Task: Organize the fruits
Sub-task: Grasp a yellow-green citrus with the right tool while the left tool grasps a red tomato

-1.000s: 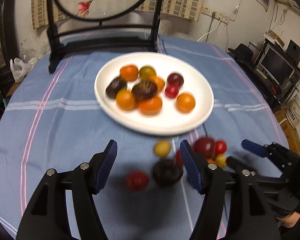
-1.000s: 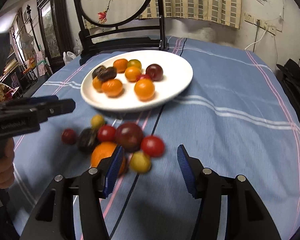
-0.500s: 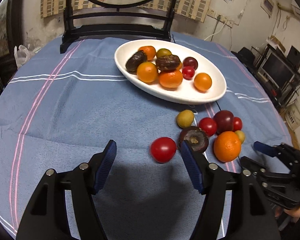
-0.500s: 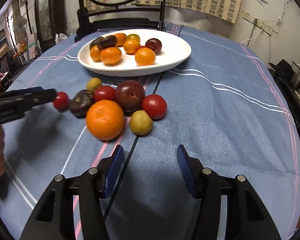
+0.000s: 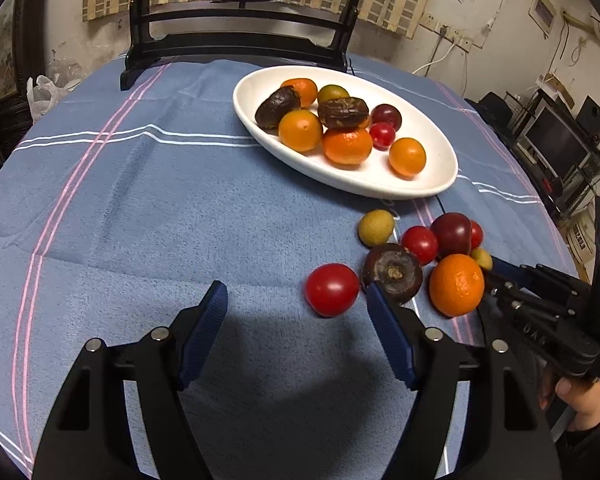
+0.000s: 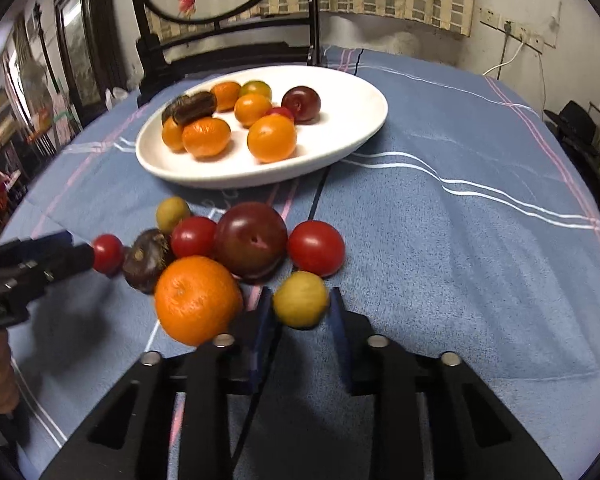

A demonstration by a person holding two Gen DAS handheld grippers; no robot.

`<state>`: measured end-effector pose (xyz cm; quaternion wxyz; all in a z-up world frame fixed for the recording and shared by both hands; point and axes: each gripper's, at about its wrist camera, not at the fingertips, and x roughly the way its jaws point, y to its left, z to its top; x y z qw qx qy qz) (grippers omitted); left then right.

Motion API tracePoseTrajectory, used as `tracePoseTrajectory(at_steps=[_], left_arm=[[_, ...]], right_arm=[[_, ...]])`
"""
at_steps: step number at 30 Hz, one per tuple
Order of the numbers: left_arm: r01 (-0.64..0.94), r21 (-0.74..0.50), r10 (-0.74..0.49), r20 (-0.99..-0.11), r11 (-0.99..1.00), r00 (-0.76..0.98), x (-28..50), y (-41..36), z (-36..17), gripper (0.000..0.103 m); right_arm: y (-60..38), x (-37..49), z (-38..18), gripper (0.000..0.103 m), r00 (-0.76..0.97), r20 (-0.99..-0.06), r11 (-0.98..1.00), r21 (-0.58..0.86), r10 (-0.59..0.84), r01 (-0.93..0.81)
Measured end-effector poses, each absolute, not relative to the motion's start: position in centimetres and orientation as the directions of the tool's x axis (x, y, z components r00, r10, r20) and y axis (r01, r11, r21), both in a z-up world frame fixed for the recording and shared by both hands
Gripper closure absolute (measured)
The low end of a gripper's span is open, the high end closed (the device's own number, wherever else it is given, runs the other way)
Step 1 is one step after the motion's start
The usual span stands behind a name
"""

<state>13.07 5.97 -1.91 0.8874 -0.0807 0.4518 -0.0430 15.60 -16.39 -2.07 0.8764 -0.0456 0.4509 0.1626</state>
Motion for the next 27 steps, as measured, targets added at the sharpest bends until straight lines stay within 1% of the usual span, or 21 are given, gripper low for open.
tracePoseTrajectory(at_steps=[5,13,19,22,24,26,27], left_arm=[[0.024,-0.166,-0.15,-0.805,0.986,0.574,13.0,5.3,-2.3,0.032],[0.046,-0.082,-0.094,-0.82,0.996,0.564,13.1,4.1,-3.1,0.032],[0.037,-0.054,-0.065,-0.824,0.998,0.564,13.4,4.1,-3.6,0.032],[0.036,0.002,-0.019,-0.816,0.999,0.578,13.6,3.5,-3.9,0.033],[0.056,0.038,-0.003,-0.804,0.998,0.594,13.7,2.8,-3.9,0.039],[0.086,0.042,-0.018,-0.797,0.995,0.604,13.8,2.2,-3.7,0.056],[0.102,0.043,-0.028,-0.792,0.994,0.61,13.8,1.9,-3.7,0.061]], right_arm=[[-17.3,14.9,-1.7,0.075,0.533,-0.793,0.935,0.121,0.293,-0.334],[-17.6,13.9,-0.8,0.075,0.547,-0.774,0.922,0.12,0.319,-0.367],[-17.6,13.8,-0.8,0.075,0.542,-0.774,0.916,0.12,0.327,-0.382],[-17.5,13.7,-0.6,0.075,0.545,-0.77,0.913,0.118,0.332,-0.39],[-17.6,13.6,-0.5,0.075,0.548,-0.766,0.911,0.119,0.337,-0.394],[-17.6,13.6,-0.4,0.075,0.547,-0.764,0.91,0.123,0.341,-0.396],[-17.6,13.5,-0.5,0.075,0.546,-0.764,0.909,0.124,0.344,-0.398]])
